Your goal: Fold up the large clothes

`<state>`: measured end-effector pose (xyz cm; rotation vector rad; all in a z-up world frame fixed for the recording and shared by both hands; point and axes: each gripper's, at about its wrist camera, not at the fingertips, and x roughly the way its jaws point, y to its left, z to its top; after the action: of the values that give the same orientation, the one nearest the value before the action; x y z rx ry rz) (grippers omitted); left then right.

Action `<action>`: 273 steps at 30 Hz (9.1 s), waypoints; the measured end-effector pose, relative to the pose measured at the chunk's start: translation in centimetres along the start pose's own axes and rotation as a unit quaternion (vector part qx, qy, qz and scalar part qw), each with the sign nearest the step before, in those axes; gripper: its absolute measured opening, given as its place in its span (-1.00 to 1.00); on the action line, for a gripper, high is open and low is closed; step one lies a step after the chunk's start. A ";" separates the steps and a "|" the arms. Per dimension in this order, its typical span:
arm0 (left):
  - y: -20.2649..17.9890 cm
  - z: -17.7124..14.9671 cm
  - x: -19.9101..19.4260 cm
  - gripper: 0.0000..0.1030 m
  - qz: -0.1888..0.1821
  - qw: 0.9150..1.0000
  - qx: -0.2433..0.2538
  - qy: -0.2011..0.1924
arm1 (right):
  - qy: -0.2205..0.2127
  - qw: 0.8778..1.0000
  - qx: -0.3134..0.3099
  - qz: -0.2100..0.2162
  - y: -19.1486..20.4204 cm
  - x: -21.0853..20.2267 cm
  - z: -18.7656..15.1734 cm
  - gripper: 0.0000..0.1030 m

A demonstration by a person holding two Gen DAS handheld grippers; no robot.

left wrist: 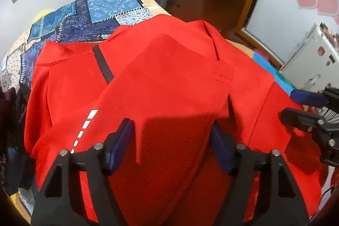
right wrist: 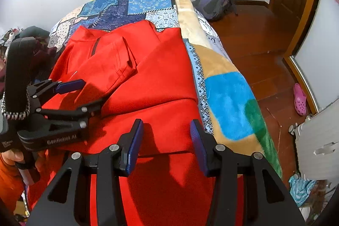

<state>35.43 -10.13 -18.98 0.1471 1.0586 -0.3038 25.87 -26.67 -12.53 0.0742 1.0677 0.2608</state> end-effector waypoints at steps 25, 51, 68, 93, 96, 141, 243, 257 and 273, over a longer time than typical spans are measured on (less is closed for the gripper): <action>16.0 -8.8 -13.9 -0.93 0.066 0.979 -0.156 -0.115 | -0.009 0.999 -0.046 0.026 4.9 -0.8 0.8 -0.18; 16.8 -22.3 -10.3 0.11 0.089 0.972 -0.216 -0.001 | 0.073 0.992 -0.099 -0.009 6.3 3.9 2.1 -0.18; 19.1 -23.9 -8.0 0.25 0.111 0.960 -0.253 0.039 | 0.074 0.997 -0.020 -0.006 4.0 7.3 9.3 -0.18; 18.5 -2.0 -12.2 0.25 0.102 0.979 -0.127 -0.124 | -0.038 0.994 -0.097 -0.031 4.5 -0.6 14.2 -0.17; 18.9 0.4 -9.7 0.25 0.084 0.982 -0.125 -0.111 | -0.028 0.993 -0.106 -0.032 5.2 1.0 14.7 -0.17; 19.4 4.7 -2.2 -0.91 0.042 0.989 -0.120 -0.069 | -0.009 0.997 -0.033 0.063 7.1 8.9 15.6 -0.95; 17.6 -15.3 -16.9 0.03 0.071 0.976 -0.176 -0.106 | -0.051 0.995 -0.050 0.066 7.6 -6.1 0.3 -0.03; 13.8 -7.6 -8.8 0.25 0.016 0.991 -0.125 -0.048 | 0.012 0.993 -0.106 0.059 12.0 1.7 4.6 0.14; 11.8 -16.7 -6.9 0.27 -0.029 0.985 -0.169 -0.019 | 0.053 0.993 -0.043 0.092 5.8 2.0 -2.6 0.58</action>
<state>22.09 6.70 -21.39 -0.1942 1.0635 -0.1742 23.52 -20.78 -14.38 0.0831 1.1552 0.4811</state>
